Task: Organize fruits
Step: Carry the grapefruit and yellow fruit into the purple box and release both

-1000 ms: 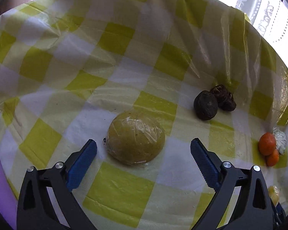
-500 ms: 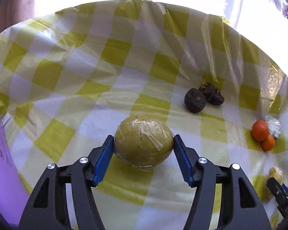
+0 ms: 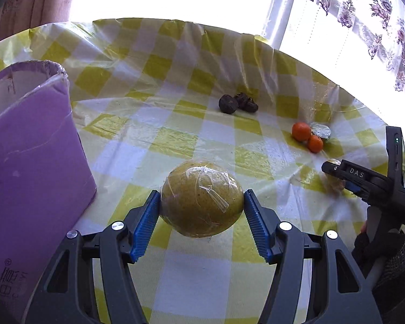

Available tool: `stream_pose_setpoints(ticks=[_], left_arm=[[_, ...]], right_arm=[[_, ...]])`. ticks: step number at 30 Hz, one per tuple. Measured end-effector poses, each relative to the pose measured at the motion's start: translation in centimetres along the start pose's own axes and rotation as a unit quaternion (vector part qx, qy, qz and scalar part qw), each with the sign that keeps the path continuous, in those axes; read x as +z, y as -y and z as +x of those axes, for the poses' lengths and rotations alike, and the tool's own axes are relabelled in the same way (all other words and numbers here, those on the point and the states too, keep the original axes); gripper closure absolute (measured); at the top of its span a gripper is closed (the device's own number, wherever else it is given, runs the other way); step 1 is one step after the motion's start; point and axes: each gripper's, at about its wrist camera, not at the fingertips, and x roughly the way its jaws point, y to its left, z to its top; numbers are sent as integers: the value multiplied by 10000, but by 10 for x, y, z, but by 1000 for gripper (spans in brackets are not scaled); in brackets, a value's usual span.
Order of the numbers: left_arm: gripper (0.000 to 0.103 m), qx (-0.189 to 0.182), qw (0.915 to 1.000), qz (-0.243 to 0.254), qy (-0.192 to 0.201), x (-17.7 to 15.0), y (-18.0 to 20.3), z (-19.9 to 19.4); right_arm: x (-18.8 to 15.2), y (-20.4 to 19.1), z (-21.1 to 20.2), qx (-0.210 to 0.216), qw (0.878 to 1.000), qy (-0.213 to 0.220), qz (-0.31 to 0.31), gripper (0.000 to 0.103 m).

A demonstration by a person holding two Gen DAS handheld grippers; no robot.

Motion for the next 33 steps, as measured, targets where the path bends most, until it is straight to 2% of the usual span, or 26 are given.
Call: stream_pose_setpoints(ticks=[3, 7, 11, 15, 21, 27, 31, 33], left_arm=[[43, -78, 9999, 42, -92, -6, -3, -7], [43, -88, 9998, 114, -154, -17, -11, -18], [43, -70, 9997, 225, 69, -27, -16, -38], [43, -72, 9998, 121, 142, -32, -25, -47], [43, -71, 9995, 109, 284, -38, -30, -60], [43, -14, 9958, 509, 766, -49, -18, -83], [43, -13, 9929, 524, 1064, -55, -24, -110], [43, 55, 9892, 536, 1366, -57, -31, -131]], right_arm=[[-15, -9, -10, 66, 9999, -125, -23, 39], [-53, -32, -39, 271, 9995, -93, -125, 39], [-91, -57, -70, 337, 9988, 33, -361, 39], [-119, -76, -92, 309, 9974, 66, -650, 39], [-145, -82, -111, 426, 9964, 27, -725, 39], [-152, -90, -117, 594, 9949, 35, -815, 39], [-157, -99, -127, 849, 9932, 129, -781, 39], [-157, -108, -134, 992, 9915, 233, -807, 39]])
